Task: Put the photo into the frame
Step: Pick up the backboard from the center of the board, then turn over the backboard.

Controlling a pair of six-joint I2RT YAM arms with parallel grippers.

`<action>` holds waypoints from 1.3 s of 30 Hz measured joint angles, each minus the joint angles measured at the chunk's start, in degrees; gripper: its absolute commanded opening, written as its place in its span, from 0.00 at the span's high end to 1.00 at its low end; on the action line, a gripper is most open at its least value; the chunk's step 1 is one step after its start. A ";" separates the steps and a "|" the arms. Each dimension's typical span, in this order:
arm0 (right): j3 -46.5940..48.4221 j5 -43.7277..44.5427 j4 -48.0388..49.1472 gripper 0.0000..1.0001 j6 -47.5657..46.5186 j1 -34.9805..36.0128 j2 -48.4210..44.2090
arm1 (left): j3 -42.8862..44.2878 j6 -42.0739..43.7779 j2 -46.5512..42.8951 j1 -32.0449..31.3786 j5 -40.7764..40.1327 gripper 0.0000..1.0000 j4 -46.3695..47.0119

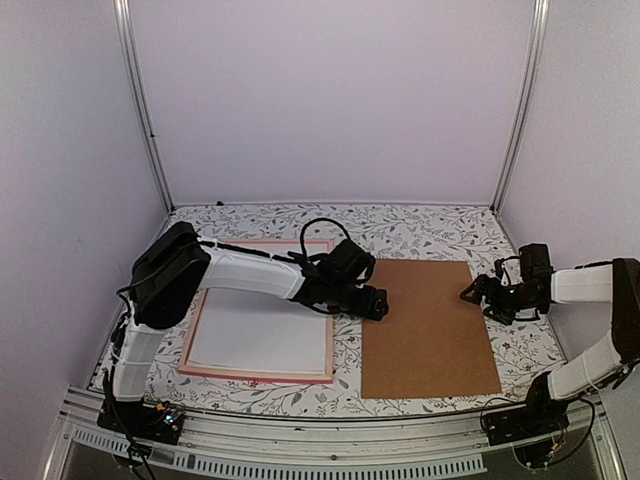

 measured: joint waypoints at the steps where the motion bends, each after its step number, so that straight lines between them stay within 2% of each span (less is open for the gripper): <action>1: 0.11 -0.74 0.20 0.05 -0.20 -0.02 0.35 | -0.20 -0.39 -0.02 -0.02 0.31 0.11 0.52; 6: 0.55 -4.48 1.51 0.06 -0.85 -0.20 1.90 | -0.90 -1.81 -0.09 -0.28 0.98 0.12 2.23; 18: 2.03 -10.86 -0.17 0.19 -0.55 -1.33 1.14 | -1.95 -2.86 -0.90 -0.15 -1.55 0.12 1.70; 30: 6.56 -22.93 1.68 0.31 1.95 -2.03 -5.90 | -2.01 -2.84 -1.27 0.26 -3.80 0.11 -0.17; 39: 8.24 -28.33 4.37 0.34 6.62 1.01 -10.86 | -2.03 -3.52 -2.27 0.83 0.63 0.12 1.95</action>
